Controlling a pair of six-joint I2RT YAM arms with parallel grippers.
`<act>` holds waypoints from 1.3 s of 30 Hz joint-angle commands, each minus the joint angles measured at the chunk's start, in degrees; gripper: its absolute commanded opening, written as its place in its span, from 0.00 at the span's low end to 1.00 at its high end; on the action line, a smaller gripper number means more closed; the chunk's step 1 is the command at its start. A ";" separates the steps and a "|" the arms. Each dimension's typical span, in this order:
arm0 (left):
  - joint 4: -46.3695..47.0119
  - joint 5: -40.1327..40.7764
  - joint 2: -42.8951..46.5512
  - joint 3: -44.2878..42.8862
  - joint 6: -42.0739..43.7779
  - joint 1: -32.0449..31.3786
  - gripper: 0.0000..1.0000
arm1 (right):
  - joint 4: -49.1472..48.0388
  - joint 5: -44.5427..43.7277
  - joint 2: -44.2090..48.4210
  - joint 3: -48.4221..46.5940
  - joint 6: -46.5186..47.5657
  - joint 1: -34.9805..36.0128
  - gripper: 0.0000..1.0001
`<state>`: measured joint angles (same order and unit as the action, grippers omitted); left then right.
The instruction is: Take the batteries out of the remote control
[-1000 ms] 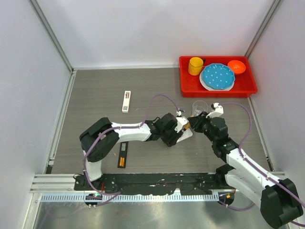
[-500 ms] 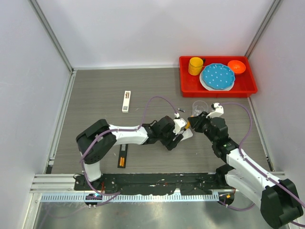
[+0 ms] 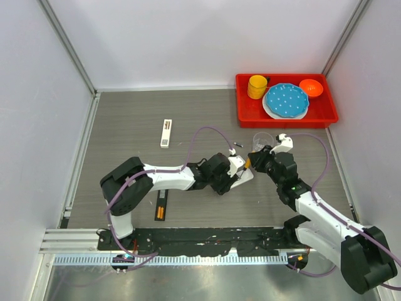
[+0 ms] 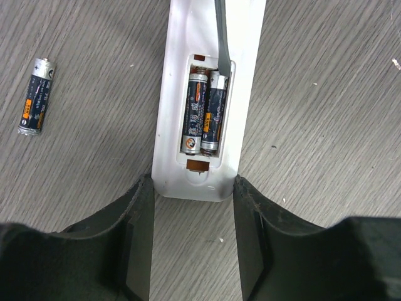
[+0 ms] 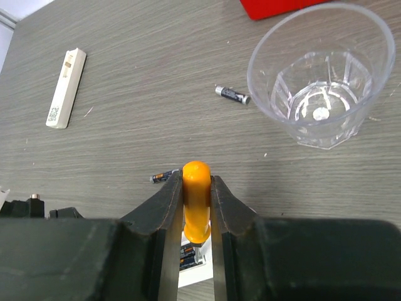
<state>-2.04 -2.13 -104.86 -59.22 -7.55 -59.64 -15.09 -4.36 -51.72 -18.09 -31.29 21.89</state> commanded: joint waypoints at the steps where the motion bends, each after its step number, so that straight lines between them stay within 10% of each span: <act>1: -5.43 -0.59 -1.93 0.86 -0.89 -0.48 0.31 | -4.77 -1.71 -0.74 -3.53 2.46 -0.09 0.01; 39: -6.48 -0.15 -3.25 -0.10 -1.06 -0.57 0.26 | -3.37 0.41 -3.82 -3.01 5.01 2.28 0.01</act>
<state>-3.01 -2.00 -105.16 -59.92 -7.57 -59.68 -17.06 -3.36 -56.62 -21.17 -27.07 23.68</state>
